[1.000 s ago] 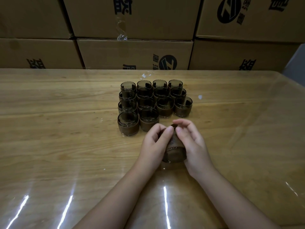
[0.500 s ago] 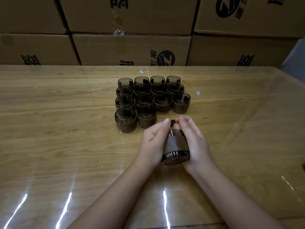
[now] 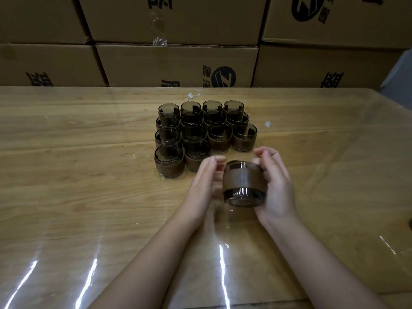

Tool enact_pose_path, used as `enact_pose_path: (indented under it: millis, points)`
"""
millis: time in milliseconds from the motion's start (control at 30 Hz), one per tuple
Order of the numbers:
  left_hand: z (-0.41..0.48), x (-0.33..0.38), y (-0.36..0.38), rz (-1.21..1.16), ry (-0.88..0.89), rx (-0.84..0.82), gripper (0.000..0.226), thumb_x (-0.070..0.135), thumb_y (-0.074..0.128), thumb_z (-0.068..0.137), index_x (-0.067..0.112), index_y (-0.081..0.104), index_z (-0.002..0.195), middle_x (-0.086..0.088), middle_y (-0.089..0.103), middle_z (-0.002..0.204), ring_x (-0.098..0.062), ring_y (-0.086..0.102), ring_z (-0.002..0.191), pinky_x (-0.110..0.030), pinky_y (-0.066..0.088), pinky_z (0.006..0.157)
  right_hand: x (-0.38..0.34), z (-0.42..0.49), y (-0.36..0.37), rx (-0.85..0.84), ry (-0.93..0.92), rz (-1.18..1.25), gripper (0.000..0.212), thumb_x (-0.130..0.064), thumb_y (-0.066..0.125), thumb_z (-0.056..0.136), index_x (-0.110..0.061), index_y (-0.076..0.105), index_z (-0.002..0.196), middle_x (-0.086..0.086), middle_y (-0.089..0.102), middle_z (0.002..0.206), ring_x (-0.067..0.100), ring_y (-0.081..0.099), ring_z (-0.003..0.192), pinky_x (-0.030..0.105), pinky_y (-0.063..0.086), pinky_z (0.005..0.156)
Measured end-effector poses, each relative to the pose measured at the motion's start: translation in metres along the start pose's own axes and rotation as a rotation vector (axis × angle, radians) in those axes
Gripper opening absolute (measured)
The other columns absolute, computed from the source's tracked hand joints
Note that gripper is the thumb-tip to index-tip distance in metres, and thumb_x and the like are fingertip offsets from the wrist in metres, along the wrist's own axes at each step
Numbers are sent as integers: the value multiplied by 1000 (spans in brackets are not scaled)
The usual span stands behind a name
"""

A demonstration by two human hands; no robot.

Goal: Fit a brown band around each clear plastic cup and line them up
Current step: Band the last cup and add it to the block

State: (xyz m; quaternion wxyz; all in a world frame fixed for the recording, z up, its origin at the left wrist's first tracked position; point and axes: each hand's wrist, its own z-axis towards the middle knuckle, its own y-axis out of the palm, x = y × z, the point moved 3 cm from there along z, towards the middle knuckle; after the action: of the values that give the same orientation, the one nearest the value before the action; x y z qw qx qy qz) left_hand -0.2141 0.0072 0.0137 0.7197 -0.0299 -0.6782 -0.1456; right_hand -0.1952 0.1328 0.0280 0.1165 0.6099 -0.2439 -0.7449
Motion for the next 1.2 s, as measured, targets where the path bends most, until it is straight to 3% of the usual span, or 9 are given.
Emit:
enact_pose_path:
  millis: [33,167,300,367,467,533,767,1067,1200]
  points:
    - [-1,-5,-1,-47,-93,-74,50,50,44,92,10,56,119,-12,63,113,-26,62,102,-42,52,84,-1,1,-2,-3,-23,8,16,-24,54,88,-27,67,80,-7,57,66,6,59,63,24,53,56]
    - [-8,-11,4,-167,-233,-313,49,32,52,90,5,49,130,-19,67,107,-29,68,89,-32,58,72,-2,4,-9,-16,-81,-83,15,-18,50,85,-22,62,92,-6,60,70,6,61,68,23,53,59]
    - [-1,-10,-2,-244,-146,-111,58,23,68,86,9,45,137,-21,61,125,-38,62,110,-36,54,76,4,8,-12,-67,-49,-257,22,-38,51,90,-33,62,109,-1,65,113,18,62,109,43,52,92]
    - [2,-9,-10,-222,-77,-7,58,30,65,81,10,49,133,-19,65,119,-38,62,105,-27,52,69,8,7,-10,-132,-15,-352,30,-43,51,89,-35,58,117,1,61,126,20,57,120,45,46,102]
    - [4,-10,-21,-185,-4,68,60,39,63,76,13,55,129,-8,68,110,-18,67,89,-18,48,61,14,2,-4,-240,-29,-409,34,-32,54,87,-35,53,121,-11,64,123,5,57,119,21,47,95]
    - [5,-11,-25,-180,17,70,64,45,68,77,12,56,130,-10,68,112,-17,69,88,-17,47,58,15,-1,0,-279,-36,-420,38,-30,59,87,-35,48,123,-15,62,122,-3,56,117,12,45,90]
    - [7,-15,-25,-82,58,59,60,47,61,81,18,56,134,-6,68,118,-10,65,92,-16,47,60,13,-1,0,-250,-26,-415,40,-24,55,83,-32,46,122,-6,55,130,-5,55,117,20,44,101]
    - [6,-14,-24,-76,85,55,52,42,59,84,28,53,134,5,70,116,-2,64,93,-15,48,65,12,-2,-1,-223,-9,-427,41,-5,56,92,-30,48,122,-13,60,120,-10,59,107,11,46,89]
    - [7,-15,-24,-59,90,72,48,45,61,82,34,54,129,9,70,116,-3,64,97,-17,49,68,11,-2,-2,-220,-25,-439,47,-11,62,87,-34,47,126,-4,62,125,-1,60,112,16,46,95]
